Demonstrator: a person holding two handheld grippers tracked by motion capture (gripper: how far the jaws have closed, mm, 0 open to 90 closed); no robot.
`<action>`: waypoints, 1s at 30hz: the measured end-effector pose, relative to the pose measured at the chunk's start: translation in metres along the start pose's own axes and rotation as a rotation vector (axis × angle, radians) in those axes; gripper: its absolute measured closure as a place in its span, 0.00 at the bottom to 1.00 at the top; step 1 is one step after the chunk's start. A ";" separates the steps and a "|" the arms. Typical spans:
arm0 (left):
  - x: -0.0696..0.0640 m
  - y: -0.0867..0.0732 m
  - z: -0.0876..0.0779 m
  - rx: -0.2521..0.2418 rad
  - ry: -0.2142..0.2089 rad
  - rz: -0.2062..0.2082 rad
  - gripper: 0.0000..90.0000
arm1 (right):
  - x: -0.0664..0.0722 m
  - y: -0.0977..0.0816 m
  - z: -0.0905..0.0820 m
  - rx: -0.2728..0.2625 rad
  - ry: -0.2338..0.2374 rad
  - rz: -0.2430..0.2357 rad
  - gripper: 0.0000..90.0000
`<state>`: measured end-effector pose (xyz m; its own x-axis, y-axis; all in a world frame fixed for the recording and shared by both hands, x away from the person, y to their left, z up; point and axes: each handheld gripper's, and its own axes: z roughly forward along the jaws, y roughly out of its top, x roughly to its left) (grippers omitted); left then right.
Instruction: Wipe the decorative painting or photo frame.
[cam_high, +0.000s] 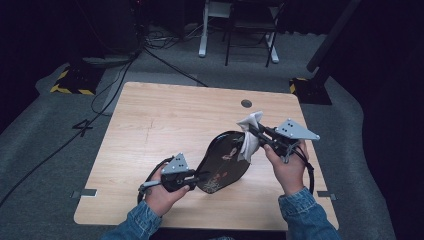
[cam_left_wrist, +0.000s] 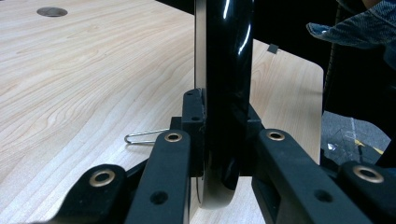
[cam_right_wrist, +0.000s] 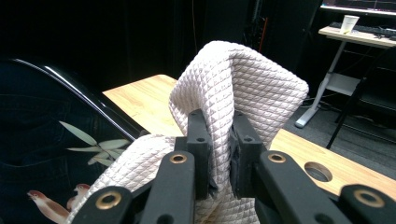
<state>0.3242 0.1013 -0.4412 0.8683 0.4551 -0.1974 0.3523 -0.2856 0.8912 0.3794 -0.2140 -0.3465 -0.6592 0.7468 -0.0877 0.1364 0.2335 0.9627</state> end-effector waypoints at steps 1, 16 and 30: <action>0.000 0.000 0.000 0.000 0.000 0.000 0.89 | -0.001 -0.001 0.000 0.002 -0.004 0.002 0.90; 0.000 0.000 0.000 0.001 -0.004 -0.004 0.89 | -0.007 -0.012 -0.002 0.048 -0.071 -0.005 0.91; 0.000 0.000 0.000 0.004 -0.004 -0.004 0.89 | -0.004 -0.026 -0.006 0.084 -0.119 -0.021 0.91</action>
<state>0.3241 0.1013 -0.4412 0.8680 0.4533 -0.2026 0.3574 -0.2873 0.8887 0.3739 -0.2266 -0.3692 -0.5709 0.8086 -0.1421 0.1881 0.2973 0.9361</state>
